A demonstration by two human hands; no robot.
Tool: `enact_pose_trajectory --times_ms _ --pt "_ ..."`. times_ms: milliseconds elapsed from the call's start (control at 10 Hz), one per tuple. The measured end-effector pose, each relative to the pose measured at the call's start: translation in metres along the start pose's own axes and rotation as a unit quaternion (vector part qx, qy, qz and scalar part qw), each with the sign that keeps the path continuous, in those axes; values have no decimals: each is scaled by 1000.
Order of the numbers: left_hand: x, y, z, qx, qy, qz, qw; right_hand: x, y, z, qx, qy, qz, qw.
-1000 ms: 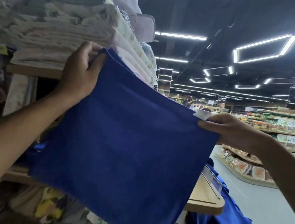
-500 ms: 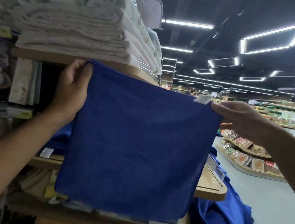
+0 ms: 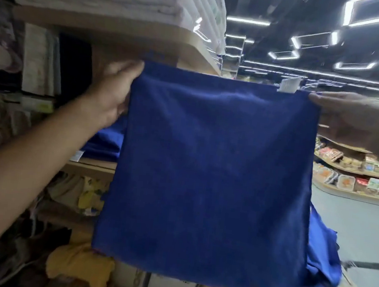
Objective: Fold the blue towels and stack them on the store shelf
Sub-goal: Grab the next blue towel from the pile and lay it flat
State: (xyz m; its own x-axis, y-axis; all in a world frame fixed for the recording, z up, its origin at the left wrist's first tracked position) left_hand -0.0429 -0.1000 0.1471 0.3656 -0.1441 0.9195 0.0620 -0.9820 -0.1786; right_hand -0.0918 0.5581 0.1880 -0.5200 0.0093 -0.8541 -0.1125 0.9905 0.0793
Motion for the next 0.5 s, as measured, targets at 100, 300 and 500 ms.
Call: enact_pose_trajectory --times_ms 100,300,500 --pt "-66 -2 -18 -8 113 -21 993 70 -150 12 29 -39 103 993" --pt "-132 -13 -55 1 234 1 972 108 -196 -1 46 -110 195 974" --pt "-117 -26 -121 17 215 12 976 102 -192 -57 98 -78 192 973"
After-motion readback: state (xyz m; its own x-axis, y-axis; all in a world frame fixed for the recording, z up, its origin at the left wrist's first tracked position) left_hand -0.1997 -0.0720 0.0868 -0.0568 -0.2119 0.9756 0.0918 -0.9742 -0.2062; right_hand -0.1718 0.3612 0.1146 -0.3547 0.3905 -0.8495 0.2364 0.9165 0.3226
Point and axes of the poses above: each hand's wrist, its own z-axis away from the middle knuckle, its own y-axis out of the back of the hand, x = y × z, the point moved 10 cm from there along -z, towards the middle knuckle, and after that the axes turned 13 degrees about y, right-handed, at the moved point
